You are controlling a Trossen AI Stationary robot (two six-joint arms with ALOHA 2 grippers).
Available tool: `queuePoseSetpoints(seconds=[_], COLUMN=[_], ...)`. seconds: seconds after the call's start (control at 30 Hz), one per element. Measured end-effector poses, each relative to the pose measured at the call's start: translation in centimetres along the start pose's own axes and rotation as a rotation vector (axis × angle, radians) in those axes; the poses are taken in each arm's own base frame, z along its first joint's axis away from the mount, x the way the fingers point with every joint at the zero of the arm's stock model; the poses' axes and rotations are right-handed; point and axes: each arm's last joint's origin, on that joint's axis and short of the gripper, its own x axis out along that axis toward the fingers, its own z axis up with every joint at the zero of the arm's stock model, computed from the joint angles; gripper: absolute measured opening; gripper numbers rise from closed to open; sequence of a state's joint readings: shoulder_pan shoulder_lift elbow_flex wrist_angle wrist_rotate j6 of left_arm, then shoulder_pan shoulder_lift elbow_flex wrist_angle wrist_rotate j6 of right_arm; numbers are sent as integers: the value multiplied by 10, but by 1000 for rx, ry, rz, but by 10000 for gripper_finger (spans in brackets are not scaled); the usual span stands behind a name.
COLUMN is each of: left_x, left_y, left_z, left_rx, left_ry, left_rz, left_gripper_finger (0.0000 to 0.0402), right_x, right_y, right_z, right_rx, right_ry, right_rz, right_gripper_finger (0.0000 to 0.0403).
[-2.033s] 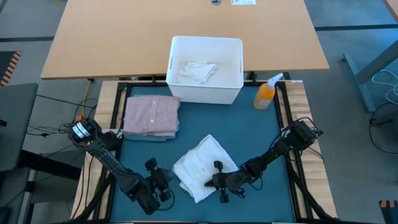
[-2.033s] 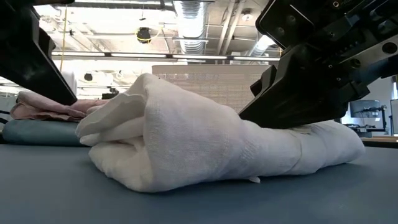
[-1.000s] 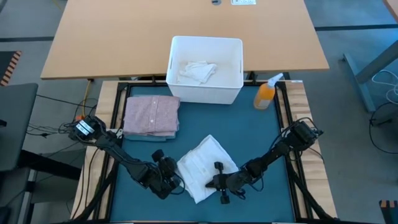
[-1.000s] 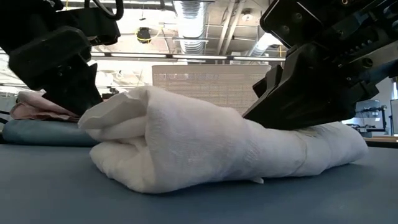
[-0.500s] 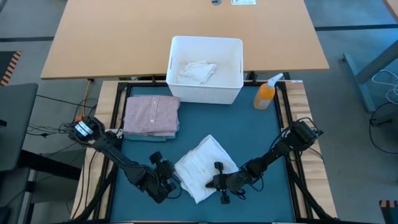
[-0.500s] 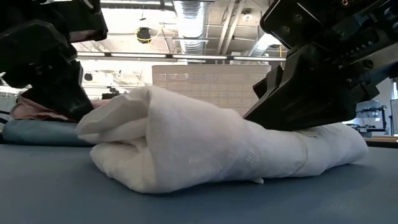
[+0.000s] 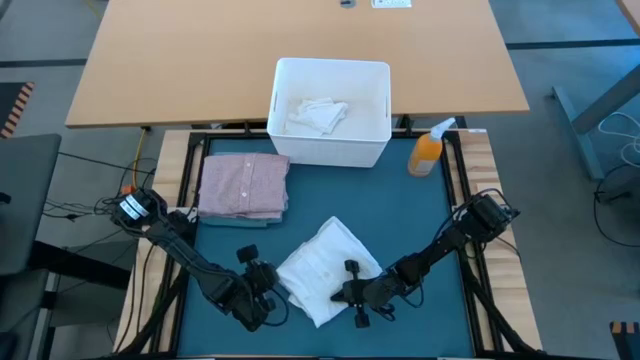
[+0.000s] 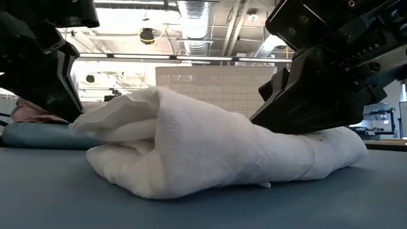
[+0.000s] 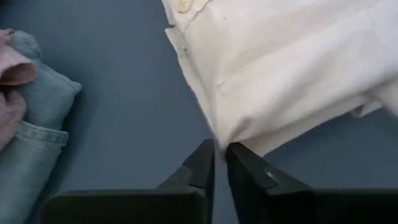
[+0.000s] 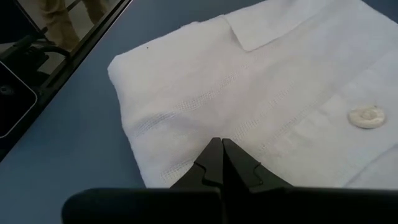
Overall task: Fold Laundry from Bin
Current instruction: Fold the white shirt
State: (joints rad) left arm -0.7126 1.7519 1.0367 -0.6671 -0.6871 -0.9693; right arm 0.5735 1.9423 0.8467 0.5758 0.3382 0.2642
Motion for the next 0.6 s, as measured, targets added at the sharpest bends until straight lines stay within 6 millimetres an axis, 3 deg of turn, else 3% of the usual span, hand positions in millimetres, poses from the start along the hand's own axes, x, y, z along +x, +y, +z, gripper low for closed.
queuePoseSetpoints(seconds=[0.23,0.4,0.5,0.6], left_x=[0,-9,-17,-26], left_y=[5,15,15,14], left_z=[-6,-9,-6,-2], left_rx=[65,5,-17,-29], left_ry=[92,187,91,-116], left_rz=[15,35,43,89], left_gripper_finger=[106,134,136,137], right_x=[0,0,0,0], right_y=[1,1,1,0], right_z=[0,0,0,0], right_rx=[15,14,15,15], right_ry=[2,2,2,2], right_rz=[3,3,2,2], right_gripper_finger=[18,18,18,18])
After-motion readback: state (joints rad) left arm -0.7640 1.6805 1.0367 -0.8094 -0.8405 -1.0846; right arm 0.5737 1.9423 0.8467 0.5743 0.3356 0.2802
